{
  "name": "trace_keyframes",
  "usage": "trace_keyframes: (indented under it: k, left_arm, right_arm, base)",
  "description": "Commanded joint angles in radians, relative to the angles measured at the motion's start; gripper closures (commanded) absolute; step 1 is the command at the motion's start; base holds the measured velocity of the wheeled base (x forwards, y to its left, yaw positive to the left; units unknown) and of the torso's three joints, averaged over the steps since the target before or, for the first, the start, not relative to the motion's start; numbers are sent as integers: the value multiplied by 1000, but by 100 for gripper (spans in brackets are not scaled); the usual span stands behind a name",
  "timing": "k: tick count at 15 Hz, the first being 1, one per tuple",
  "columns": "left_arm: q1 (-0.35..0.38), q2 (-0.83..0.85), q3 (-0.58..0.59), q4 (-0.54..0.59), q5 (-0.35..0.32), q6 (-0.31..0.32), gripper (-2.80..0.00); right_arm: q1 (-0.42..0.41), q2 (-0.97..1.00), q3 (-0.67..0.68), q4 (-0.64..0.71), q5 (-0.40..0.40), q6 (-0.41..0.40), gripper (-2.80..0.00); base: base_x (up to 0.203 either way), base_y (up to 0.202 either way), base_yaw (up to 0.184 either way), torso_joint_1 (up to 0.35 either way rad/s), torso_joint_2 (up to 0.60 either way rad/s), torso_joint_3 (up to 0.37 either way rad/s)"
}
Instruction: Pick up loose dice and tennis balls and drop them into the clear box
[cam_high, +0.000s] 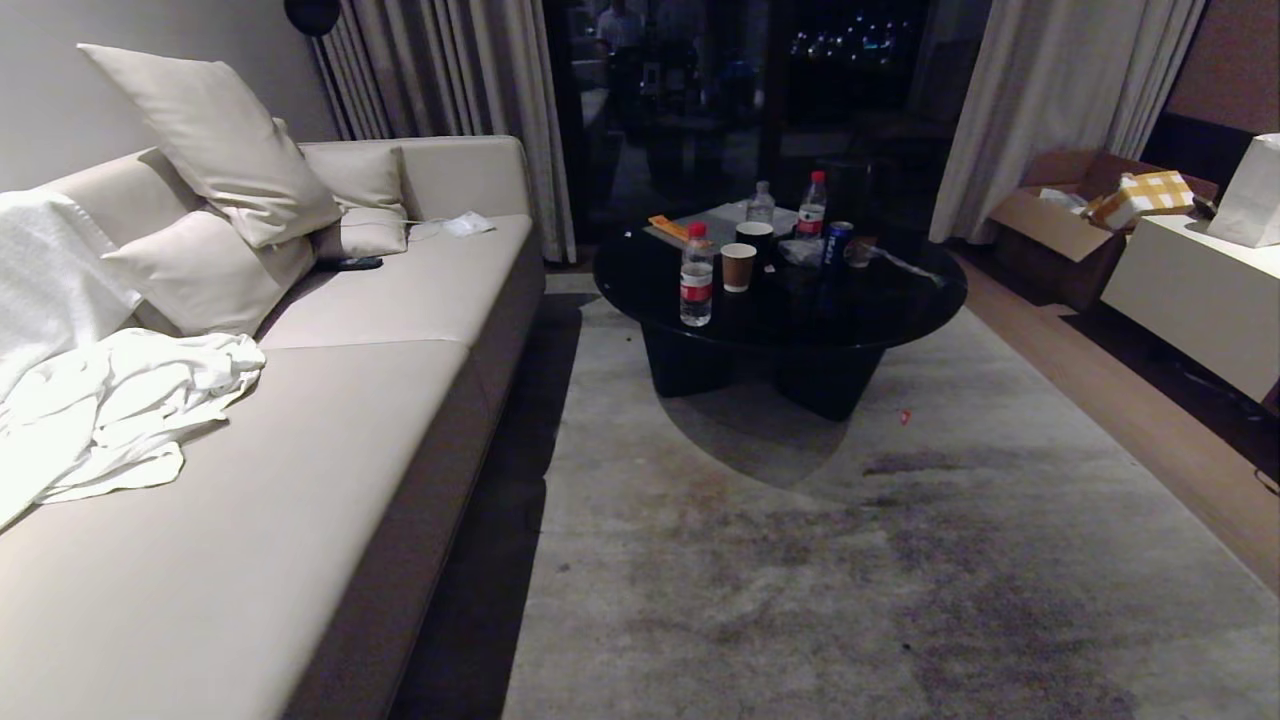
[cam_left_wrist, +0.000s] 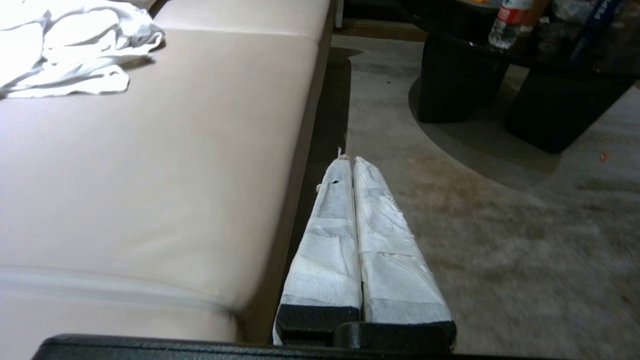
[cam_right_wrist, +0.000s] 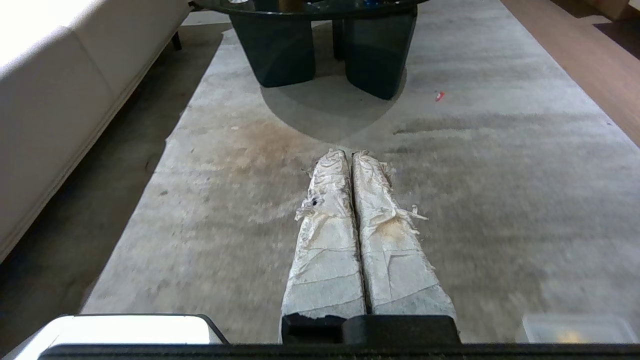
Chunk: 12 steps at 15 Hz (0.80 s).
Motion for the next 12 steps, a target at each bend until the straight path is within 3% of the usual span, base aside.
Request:
trace_keyframes:
  k: [1, 12]
  left_arm:
    - [0, 2, 2, 0, 1, -3, 0]
    - [0, 2, 2, 0, 1, 1, 0]
  right_arm:
    - [0, 2, 1, 0, 0, 0, 0]
    - [0, 2, -1, 1, 0, -3, 0]
  base:
    - [-180, 0, -2, -1, 2, 1]
    - [-184, 0, 0, 1, 2, 2]
